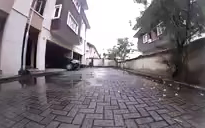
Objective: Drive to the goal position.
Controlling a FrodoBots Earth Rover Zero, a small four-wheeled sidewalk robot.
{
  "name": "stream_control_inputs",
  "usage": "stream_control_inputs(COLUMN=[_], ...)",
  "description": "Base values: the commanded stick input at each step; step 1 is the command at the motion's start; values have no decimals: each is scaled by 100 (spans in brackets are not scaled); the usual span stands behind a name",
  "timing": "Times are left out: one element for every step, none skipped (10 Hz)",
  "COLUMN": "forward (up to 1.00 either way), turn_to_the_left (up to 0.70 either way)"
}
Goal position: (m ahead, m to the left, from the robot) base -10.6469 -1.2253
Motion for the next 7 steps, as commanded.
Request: stream_control_inputs(forward=[70, 70, 70, 70, 70, 70, 70], turn_to_the_left=[0, 0, 0, 0, 0, 0, 0])
